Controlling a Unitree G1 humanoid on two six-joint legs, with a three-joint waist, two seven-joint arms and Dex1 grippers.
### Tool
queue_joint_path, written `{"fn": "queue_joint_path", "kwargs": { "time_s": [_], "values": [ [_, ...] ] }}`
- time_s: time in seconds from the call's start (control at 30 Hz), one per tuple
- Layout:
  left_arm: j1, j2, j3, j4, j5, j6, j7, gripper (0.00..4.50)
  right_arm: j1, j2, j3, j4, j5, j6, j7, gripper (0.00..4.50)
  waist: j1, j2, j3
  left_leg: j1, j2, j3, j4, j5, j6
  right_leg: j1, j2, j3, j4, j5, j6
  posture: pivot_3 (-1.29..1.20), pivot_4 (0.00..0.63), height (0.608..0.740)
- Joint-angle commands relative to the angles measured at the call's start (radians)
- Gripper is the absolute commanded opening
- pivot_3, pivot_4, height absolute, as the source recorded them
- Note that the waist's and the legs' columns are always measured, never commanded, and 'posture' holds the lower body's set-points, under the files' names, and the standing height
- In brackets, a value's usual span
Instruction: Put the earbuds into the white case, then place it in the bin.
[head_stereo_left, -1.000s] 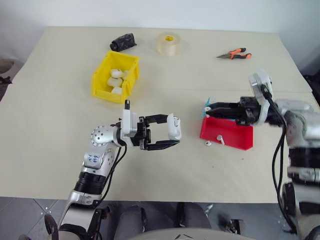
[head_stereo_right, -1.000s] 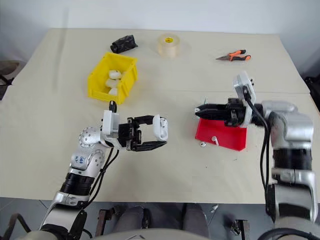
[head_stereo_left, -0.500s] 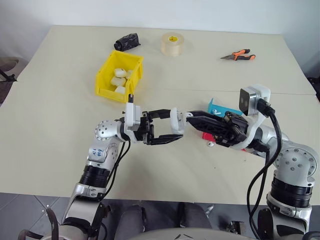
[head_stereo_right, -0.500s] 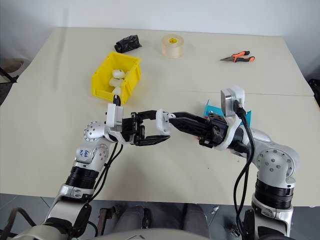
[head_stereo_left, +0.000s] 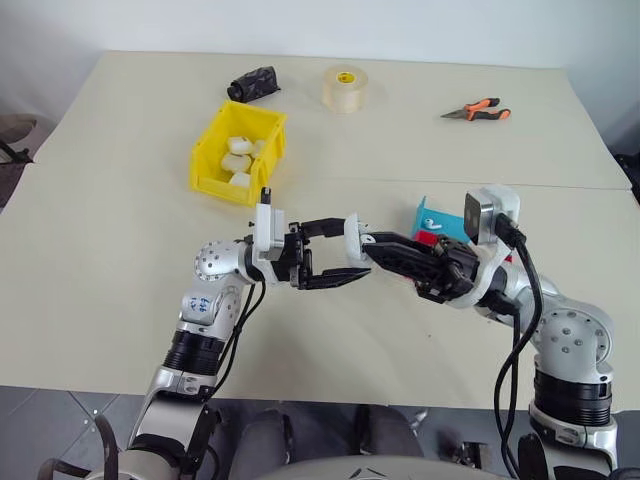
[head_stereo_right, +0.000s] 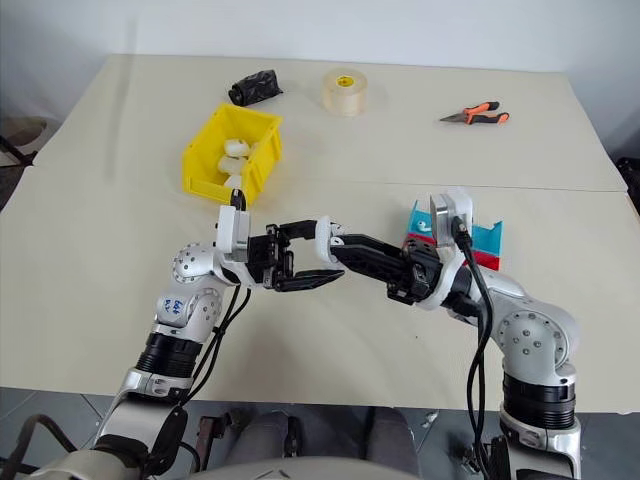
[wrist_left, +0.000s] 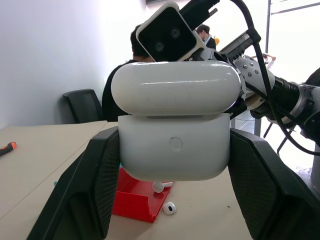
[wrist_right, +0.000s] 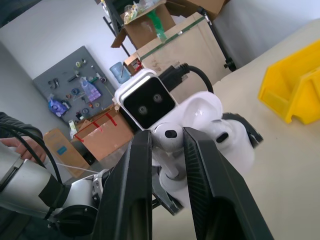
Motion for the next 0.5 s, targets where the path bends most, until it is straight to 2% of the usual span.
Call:
{"fn": "queue_joint_path", "kwargs": {
  "time_s": [0.03, 0.2, 0.3, 0.33, 0.5],
  "values": [
    [-0.015, -0.021, 0.015, -0.039, -0.027, 0.002, 0.023, 2.81, 0.023, -0.003, 0.035, -0.001, -0.023, -0.041, 0.015, 0.54, 0.0, 0.0, 0.0, 0.0, 0.0, 0.0, 0.0, 0.0, 0.0, 0.0, 0.0, 0.0, 0.0, 0.0, 0.0, 0.0, 0.15, 0.74],
    [-0.016, -0.03, 0.026, -0.05, -0.036, 0.013, 0.03, 2.81, 0.053, -0.027, 0.072, 0.021, -0.069, -0.076, 0.028, 0.54, 0.0, 0.0, 0.0, 0.0, 0.0, 0.0, 0.0, 0.0, 0.0, 0.0, 0.0, 0.0, 0.0, 0.0, 0.0, 0.0, 0.15, 0.74],
    [-0.01, -0.029, 0.027, -0.06, -0.038, 0.018, 0.027, 2.81, 0.05, -0.051, 0.078, 0.038, -0.024, -0.024, 0.024, 0.54, 0.0, 0.0, 0.0, 0.0, 0.0, 0.0, 0.0, 0.0, 0.0, 0.0, 0.0, 0.0, 0.0, 0.0, 0.0, 0.0, 0.15, 0.74],
    [-0.008, -0.029, 0.027, -0.063, -0.038, 0.021, 0.027, 2.81, 0.045, -0.051, 0.076, 0.042, -0.014, -0.024, 0.023, 1.29, 0.0, 0.0, 0.0, 0.0, 0.0, 0.0, 0.0, 0.0, 0.0, 0.0, 0.0, 0.0, 0.0, 0.0, 0.0, 0.0, 0.15, 0.74],
    [0.003, -0.018, 0.032, -0.084, -0.035, 0.041, 0.029, 2.81, 0.021, -0.067, 0.074, 0.046, -0.071, -0.101, 0.041, 2.88, 0.0, 0.0, 0.0, 0.0, 0.0, 0.0, 0.0, 0.0, 0.0, 0.0, 0.0, 0.0, 0.0, 0.0, 0.0, 0.0, 0.15, 0.74]
  ]
}}
